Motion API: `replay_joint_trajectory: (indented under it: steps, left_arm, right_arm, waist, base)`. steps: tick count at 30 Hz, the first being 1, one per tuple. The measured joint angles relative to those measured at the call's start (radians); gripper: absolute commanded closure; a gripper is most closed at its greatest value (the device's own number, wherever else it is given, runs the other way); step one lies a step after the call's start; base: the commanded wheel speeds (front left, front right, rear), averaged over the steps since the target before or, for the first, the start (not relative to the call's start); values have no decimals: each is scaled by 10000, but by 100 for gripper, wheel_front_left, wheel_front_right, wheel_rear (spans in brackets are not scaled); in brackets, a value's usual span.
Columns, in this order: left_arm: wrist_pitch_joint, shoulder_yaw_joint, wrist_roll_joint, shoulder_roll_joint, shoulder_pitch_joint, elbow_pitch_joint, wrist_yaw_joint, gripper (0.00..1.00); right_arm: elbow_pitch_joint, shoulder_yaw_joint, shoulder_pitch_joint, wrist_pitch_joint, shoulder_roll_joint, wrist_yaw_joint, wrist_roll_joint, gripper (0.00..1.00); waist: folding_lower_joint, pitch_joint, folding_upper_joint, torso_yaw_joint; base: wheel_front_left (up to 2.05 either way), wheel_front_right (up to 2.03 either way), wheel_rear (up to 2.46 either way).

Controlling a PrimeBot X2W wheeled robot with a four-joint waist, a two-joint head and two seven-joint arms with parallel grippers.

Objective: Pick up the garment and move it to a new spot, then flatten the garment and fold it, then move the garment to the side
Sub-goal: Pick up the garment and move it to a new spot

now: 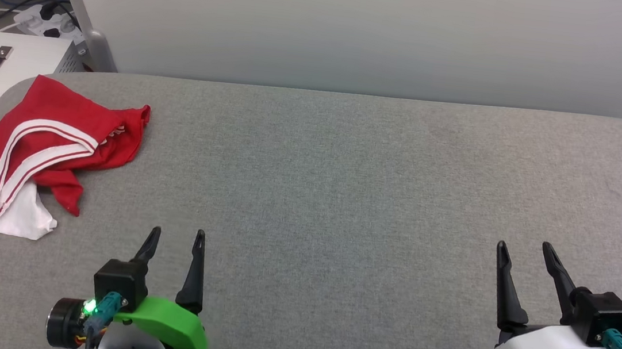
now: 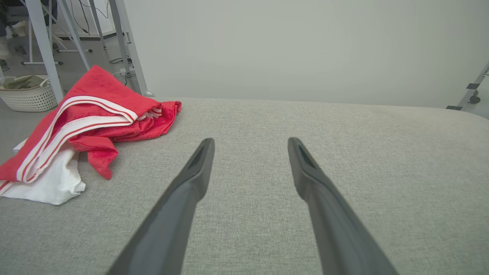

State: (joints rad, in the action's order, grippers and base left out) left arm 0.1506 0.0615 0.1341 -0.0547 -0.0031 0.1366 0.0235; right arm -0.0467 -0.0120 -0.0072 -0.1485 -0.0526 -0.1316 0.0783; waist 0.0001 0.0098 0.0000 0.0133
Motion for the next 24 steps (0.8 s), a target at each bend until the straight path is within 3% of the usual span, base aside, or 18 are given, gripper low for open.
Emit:
replay_joint_trajectory:
  steps: [14, 24]
  left_arm:
    - [261, 165, 232, 2, -36, 391, 79, 0]
    - [483, 244, 387, 2, -198, 510, 94, 0]
  right_arm:
    - [-326, 31, 0, -318, 0, 0, 134, 0]
    - [-439, 198, 1, -510, 0, 0, 146, 0]
  waist:
    - [0, 59, 0, 64]
    - [0, 143, 0, 578]
  base:
    - [0, 0, 0]
    - [0, 0, 0]
